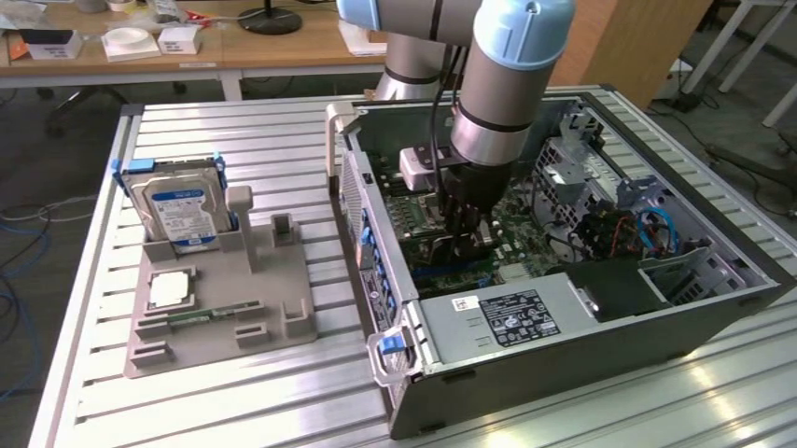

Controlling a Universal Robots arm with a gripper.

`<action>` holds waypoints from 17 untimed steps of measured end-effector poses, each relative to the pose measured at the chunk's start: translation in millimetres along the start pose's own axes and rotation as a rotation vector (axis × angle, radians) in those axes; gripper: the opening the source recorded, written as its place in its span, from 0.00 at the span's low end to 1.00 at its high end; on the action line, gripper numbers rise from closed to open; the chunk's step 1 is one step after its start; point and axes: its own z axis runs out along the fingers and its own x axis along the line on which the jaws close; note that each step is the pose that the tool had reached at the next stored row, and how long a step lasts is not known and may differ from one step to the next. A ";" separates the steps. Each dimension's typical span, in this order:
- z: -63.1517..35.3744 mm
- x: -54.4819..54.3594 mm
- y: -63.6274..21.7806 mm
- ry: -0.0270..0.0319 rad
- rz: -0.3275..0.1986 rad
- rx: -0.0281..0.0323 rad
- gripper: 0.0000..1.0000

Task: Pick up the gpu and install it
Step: 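Insert the gpu into the slot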

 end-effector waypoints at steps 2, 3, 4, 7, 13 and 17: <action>0.0 0.0 0.0 -0.0002 0.000 0.0001 0.27; 0.0 0.0 0.0 -0.0002 0.000 0.0001 0.27; 0.0 0.0 0.0 -0.0002 0.000 0.0002 0.27; 0.0 -0.1 -0.1 -0.0004 0.000 0.0009 0.27; -0.2 -0.3 0.1 -0.0001 0.000 0.0010 0.27; -0.2 -1.6 0.0 0.0000 0.000 0.0010 0.27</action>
